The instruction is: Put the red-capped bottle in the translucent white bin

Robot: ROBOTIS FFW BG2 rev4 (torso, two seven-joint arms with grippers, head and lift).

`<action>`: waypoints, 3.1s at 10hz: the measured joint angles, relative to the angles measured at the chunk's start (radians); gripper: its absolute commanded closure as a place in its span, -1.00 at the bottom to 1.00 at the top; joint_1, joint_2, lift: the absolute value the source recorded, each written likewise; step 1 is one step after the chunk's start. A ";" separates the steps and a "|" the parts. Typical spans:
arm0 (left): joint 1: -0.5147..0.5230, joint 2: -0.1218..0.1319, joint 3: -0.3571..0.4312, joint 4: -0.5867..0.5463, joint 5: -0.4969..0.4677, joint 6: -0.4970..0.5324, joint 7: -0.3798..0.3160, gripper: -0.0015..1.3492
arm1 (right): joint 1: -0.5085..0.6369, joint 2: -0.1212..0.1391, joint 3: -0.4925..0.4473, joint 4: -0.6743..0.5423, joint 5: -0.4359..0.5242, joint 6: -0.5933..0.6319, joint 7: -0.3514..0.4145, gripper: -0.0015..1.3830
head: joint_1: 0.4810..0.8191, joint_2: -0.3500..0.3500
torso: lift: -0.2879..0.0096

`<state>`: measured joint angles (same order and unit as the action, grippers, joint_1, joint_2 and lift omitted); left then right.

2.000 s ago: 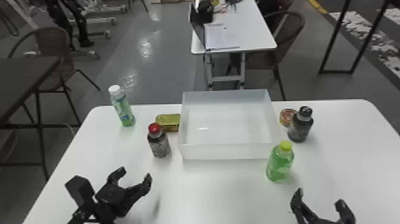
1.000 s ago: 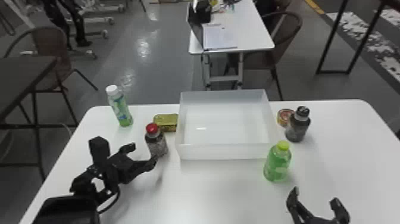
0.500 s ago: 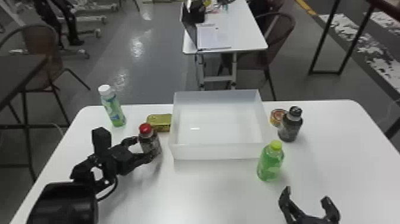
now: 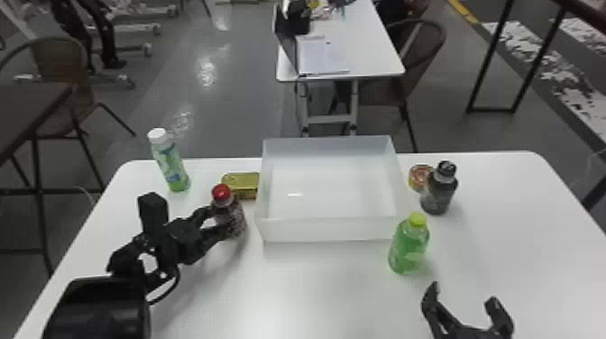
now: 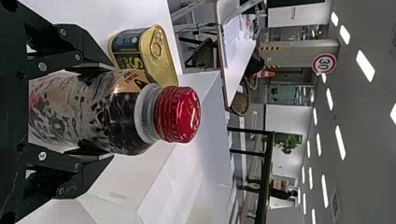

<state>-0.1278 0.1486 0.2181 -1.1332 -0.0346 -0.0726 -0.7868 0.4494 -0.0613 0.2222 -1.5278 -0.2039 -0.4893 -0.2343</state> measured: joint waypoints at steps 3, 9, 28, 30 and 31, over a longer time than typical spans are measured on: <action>0.139 -0.066 0.025 -0.422 0.039 0.219 0.083 0.22 | 0.002 0.000 0.000 0.000 -0.003 0.000 0.000 -0.63 | 0.27 0.20 | 0.42; -0.021 0.003 -0.227 -0.605 -0.053 0.501 -0.015 0.22 | -0.006 0.000 0.000 0.008 -0.010 0.000 0.010 -0.63 | 0.27 -0.15 | 0.42; 0.417 -0.142 0.035 -0.641 0.180 0.020 0.196 -0.82 | -0.008 0.002 -0.002 0.012 -0.019 0.000 0.019 -0.63 | 0.27 0.21 | 0.42; 0.555 -0.148 0.059 -0.644 0.225 -0.109 0.217 -0.83 | 0.000 0.002 -0.006 0.002 -0.015 0.000 0.019 -0.63 | 0.27 0.30 | 0.42; 0.606 -0.148 0.065 -0.638 0.235 -0.142 0.226 -0.82 | 0.010 0.002 -0.010 -0.005 -0.013 0.000 0.019 -0.63 | 0.27 0.33 | 0.42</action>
<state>0.4778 0.0001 0.2829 -1.7710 0.2009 -0.2142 -0.5612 0.4591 -0.0598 0.2122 -1.5333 -0.2168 -0.4893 -0.2155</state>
